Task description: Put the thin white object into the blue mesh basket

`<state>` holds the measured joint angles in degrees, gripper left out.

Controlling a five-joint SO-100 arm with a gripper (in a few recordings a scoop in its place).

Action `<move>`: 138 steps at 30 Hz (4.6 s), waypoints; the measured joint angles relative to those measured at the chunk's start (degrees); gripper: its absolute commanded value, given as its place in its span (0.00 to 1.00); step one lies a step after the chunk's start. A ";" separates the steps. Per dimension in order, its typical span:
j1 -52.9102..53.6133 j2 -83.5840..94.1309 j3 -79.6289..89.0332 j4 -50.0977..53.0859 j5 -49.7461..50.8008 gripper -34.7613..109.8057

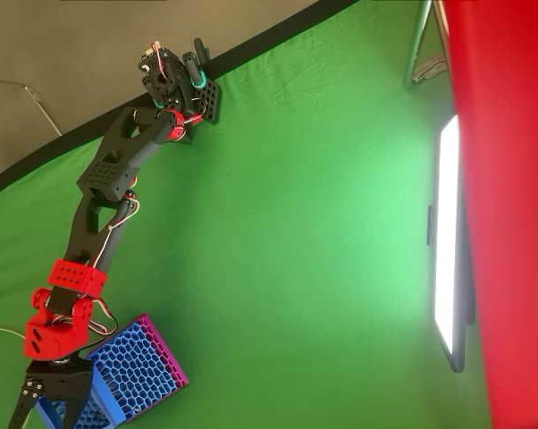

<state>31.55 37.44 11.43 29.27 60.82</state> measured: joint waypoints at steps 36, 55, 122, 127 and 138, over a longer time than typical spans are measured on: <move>-2.11 17.75 11.25 -7.29 -10.28 0.39; -5.36 59.15 46.76 -10.11 -26.19 0.27; -29.36 152.58 164.79 6.33 -59.59 0.25; -29.44 152.67 164.79 10.90 -59.24 0.25; -30.32 152.67 164.79 19.25 -57.83 0.25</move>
<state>1.23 190.11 176.22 48.52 2.99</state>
